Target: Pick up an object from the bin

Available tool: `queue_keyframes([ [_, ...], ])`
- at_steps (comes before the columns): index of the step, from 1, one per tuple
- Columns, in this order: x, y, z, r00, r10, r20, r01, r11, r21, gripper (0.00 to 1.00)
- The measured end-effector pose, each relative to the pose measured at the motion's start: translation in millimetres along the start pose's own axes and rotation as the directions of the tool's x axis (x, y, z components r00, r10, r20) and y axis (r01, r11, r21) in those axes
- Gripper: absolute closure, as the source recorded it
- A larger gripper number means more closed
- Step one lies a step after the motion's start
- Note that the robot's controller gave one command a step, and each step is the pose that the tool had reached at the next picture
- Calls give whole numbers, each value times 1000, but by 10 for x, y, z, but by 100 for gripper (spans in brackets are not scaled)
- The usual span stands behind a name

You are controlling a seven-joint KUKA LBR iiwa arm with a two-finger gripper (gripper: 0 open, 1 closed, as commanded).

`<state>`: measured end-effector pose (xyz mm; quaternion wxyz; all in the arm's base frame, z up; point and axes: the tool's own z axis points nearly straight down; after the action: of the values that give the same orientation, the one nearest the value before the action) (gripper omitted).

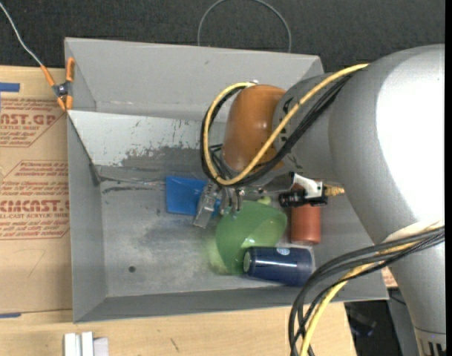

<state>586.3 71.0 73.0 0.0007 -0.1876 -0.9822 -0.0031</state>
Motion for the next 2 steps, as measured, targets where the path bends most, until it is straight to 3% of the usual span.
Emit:
queue_keyframes([
  [2,-16,12,-293,1000,-1,6,1,1000,-4,100],
])
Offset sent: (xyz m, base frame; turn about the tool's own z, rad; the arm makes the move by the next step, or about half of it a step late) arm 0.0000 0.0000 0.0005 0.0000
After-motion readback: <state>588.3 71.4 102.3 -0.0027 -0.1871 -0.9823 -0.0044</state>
